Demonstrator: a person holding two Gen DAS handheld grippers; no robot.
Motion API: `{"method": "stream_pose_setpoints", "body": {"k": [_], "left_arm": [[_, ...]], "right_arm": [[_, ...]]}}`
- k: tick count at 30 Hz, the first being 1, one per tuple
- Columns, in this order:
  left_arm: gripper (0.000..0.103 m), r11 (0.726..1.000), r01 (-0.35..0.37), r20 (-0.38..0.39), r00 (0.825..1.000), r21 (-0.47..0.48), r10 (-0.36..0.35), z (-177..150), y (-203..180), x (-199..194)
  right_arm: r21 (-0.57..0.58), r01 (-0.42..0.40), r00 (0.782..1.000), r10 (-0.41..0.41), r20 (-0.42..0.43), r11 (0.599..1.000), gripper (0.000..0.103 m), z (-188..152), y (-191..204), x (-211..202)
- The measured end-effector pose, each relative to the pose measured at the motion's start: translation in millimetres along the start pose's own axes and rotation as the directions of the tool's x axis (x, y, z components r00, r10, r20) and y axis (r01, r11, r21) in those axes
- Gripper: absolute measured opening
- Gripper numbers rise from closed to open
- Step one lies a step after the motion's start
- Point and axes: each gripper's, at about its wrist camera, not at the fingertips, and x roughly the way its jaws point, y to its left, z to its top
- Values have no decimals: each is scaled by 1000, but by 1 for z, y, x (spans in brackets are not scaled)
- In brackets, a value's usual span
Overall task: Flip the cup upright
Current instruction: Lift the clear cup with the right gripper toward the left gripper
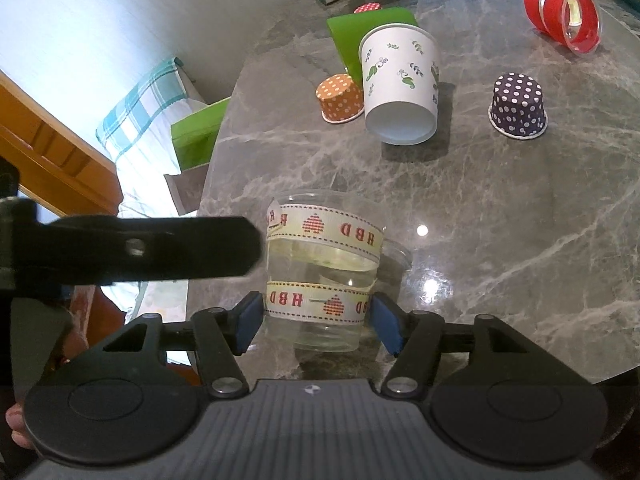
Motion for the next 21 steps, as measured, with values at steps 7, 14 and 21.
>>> {"method": "stream_pose_setpoints", "body": {"k": [7, 14, 21], "left_arm": [[100, 1000, -21, -36, 999, 0, 21, 5, -7, 13], [93, 990, -98, -86, 991, 105, 107, 9, -23, 31], [84, 987, -120, -99, 986, 105, 131, 12, -27, 41]], "right_arm": [[8, -36, 999, 36, 10, 999, 70, -2, -7, -2], [5, -74, 997, 73, 9, 997, 71, -4, -12, -1], [6, -94, 996, 93, 12, 996, 72, -4, -16, -2]]}}
